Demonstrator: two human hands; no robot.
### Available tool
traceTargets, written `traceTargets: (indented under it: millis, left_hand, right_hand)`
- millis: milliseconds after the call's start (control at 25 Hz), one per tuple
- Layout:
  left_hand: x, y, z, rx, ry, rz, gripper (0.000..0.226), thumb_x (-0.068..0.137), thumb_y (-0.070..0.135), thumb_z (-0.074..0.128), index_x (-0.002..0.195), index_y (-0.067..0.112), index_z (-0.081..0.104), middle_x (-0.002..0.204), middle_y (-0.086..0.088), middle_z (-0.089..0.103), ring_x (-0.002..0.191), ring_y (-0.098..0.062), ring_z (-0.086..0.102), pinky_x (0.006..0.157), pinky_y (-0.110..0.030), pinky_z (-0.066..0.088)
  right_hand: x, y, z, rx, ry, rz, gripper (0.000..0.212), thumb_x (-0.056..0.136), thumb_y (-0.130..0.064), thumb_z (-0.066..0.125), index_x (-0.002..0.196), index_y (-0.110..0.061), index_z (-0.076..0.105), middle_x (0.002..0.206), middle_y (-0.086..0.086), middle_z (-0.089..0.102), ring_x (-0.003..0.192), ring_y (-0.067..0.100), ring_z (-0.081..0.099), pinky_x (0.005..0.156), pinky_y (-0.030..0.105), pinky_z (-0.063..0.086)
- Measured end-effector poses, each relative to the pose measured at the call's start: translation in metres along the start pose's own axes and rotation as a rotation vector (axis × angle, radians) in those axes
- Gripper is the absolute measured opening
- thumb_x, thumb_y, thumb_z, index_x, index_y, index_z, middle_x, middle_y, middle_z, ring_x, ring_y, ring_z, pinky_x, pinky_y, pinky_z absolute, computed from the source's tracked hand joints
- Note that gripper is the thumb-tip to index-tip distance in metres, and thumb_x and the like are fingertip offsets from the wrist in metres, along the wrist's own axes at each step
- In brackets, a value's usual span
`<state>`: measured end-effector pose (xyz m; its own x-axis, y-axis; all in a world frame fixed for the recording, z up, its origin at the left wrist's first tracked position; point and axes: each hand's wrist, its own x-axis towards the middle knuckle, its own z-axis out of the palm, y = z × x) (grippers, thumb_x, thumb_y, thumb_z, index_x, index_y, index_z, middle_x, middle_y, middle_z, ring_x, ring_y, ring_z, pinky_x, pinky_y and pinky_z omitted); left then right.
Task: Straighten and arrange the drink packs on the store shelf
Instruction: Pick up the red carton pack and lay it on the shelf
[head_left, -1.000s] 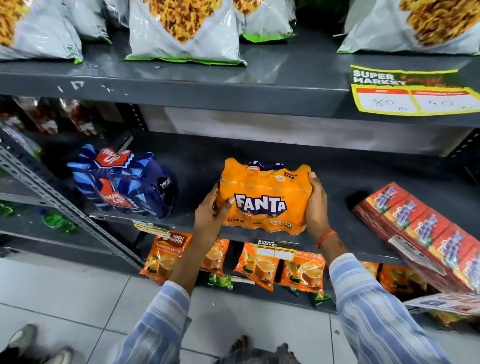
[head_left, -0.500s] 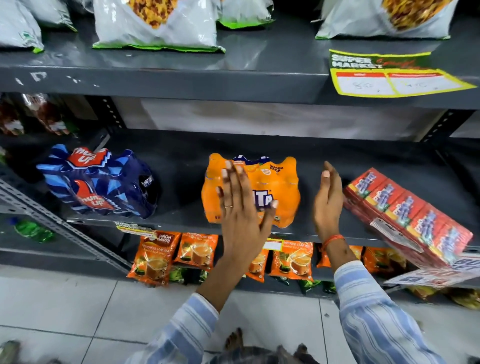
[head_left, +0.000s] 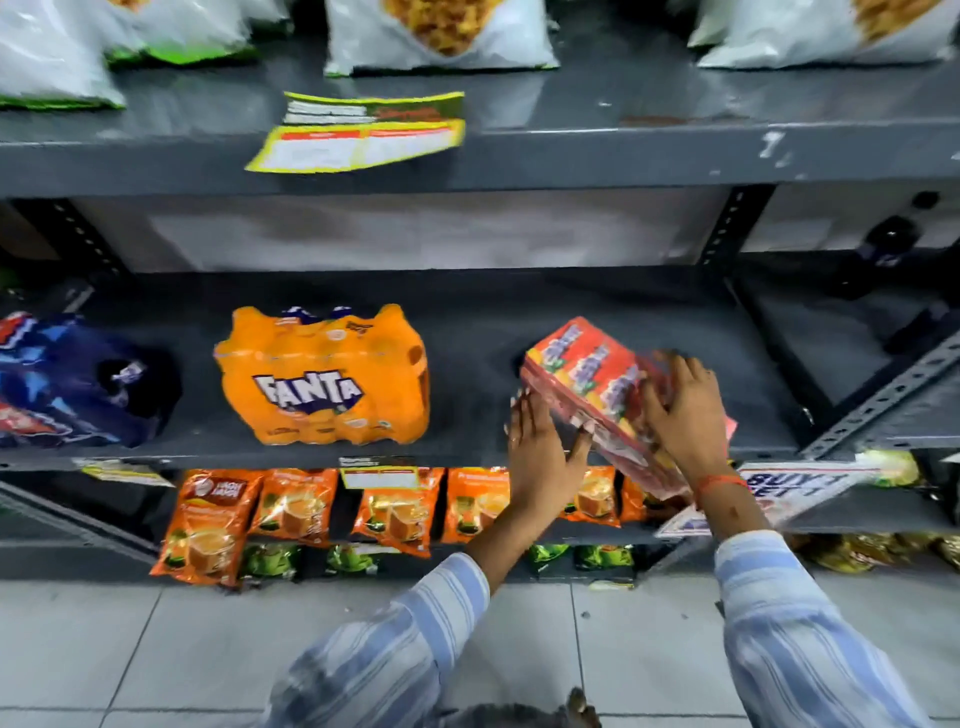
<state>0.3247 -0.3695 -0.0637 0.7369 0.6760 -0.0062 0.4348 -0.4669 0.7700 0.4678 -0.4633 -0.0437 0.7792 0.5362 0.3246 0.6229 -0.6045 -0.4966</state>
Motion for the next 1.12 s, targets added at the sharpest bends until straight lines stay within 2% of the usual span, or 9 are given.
traceTargets:
  millis: [120,320,480,560,640,760,880,1040,1120]
  left_hand:
    - [-0.009,0.021,0.046,-0.150,-0.104,-0.205,0.074,0.084,0.048,0.048,0.135,-0.004,0.034,0.143,-0.028,0.038,0.136,-0.040,0.029,0.114,-0.049,0.024]
    - [-0.015,0.047,0.070,-0.277,-0.020,-0.328,0.083,0.069,0.062,0.038,0.131,0.007,0.043,0.134,-0.018,0.051,0.127,-0.035,0.043,0.106,-0.046,0.036]
    - [-0.013,0.067,0.075,-0.376,-0.006,-0.428,0.109,0.054,0.080,0.049,0.137,0.010,0.036,0.137,-0.022,0.044,0.126,-0.037,0.038,0.100,-0.036,0.039]
    - [-0.009,0.080,0.076,-0.408,-0.025,-0.488,0.098,0.066,0.063,0.061,0.141,0.008,0.028,0.140,-0.027,0.034,0.126,-0.041,0.034,0.102,-0.040,0.039]
    - [-0.007,0.087,0.077,-0.451,-0.023,-0.498,0.091,0.070,0.048,0.067,0.142,0.010,0.026,0.137,-0.028,0.038,0.122,-0.041,0.039,0.096,-0.037,0.040]
    - [-0.002,0.092,0.078,-0.463,0.032,-0.428,0.109,0.049,0.060,0.060,0.143,0.017,0.026,0.132,-0.022,0.054,0.121,-0.040,0.050,0.100,-0.042,0.043]
    - [0.014,0.104,0.065,-0.311,-0.004,-0.392,0.092,0.067,0.052,0.067,0.145,0.035,0.020,0.135,-0.020,0.045,0.124,-0.043,0.040,0.105,-0.046,0.035]
    - [0.046,0.118,0.053,0.104,0.001,-0.167,0.073,0.079,0.038,0.067,0.142,0.036,0.030,0.132,-0.021,0.042,0.121,-0.044,0.037,0.101,-0.047,0.035]
    - [0.058,0.114,0.048,0.324,-0.057,-0.013,0.072,0.079,0.036,0.067,0.142,0.029,0.032,0.132,-0.017,0.044,0.121,-0.040,0.039,0.100,-0.047,0.037]
  right_hand:
    - [-0.001,0.044,-0.015,-0.063,-0.118,0.002,0.061,0.079,-0.042,0.031,0.113,0.000,0.061,0.112,0.028,0.064,0.100,0.047,0.058,0.088,0.047,0.045]
    - [0.001,0.061,-0.024,0.043,-0.232,0.031,0.040,0.089,-0.030,0.051,0.122,-0.008,0.058,0.113,0.028,0.067,0.101,0.047,0.061,0.077,0.046,0.049]
    - [0.011,0.065,-0.032,0.172,-0.326,0.134,0.035,0.089,-0.026,0.059,0.123,-0.017,0.061,0.118,0.018,0.068,0.111,0.039,0.061,0.089,0.044,0.049]
    - [0.012,0.069,-0.031,0.243,-0.343,0.194,0.032,0.088,-0.028,0.060,0.119,-0.022,0.063,0.117,0.012,0.070,0.111,0.033,0.062,0.092,0.043,0.050]
    - [0.011,0.075,-0.027,0.368,-0.349,0.228,0.027,0.086,-0.032,0.060,0.111,-0.028,0.068,0.110,0.007,0.073,0.104,0.028,0.066,0.091,0.044,0.052]
    - [0.015,0.085,-0.019,0.710,-0.295,0.392,0.015,0.089,-0.022,0.059,0.098,-0.025,0.070,0.093,0.004,0.074,0.082,0.016,0.070,0.081,0.035,0.058]
    - [0.013,0.088,-0.013,0.864,-0.251,0.500,0.017,0.092,-0.011,0.055,0.100,-0.006,0.068,0.073,-0.003,0.073,0.070,0.010,0.066,0.070,0.029,0.056]
    - [0.022,0.089,-0.003,0.438,-0.280,0.344,0.021,0.088,-0.008,0.054,0.095,-0.004,0.073,0.090,-0.001,0.064,0.095,0.013,0.056,0.074,0.024,0.044]
    - [0.027,0.090,0.000,0.433,-0.331,0.339,0.022,0.086,-0.007,0.055,0.096,-0.004,0.074,0.097,0.007,0.072,0.101,0.019,0.063,0.085,0.034,0.052]
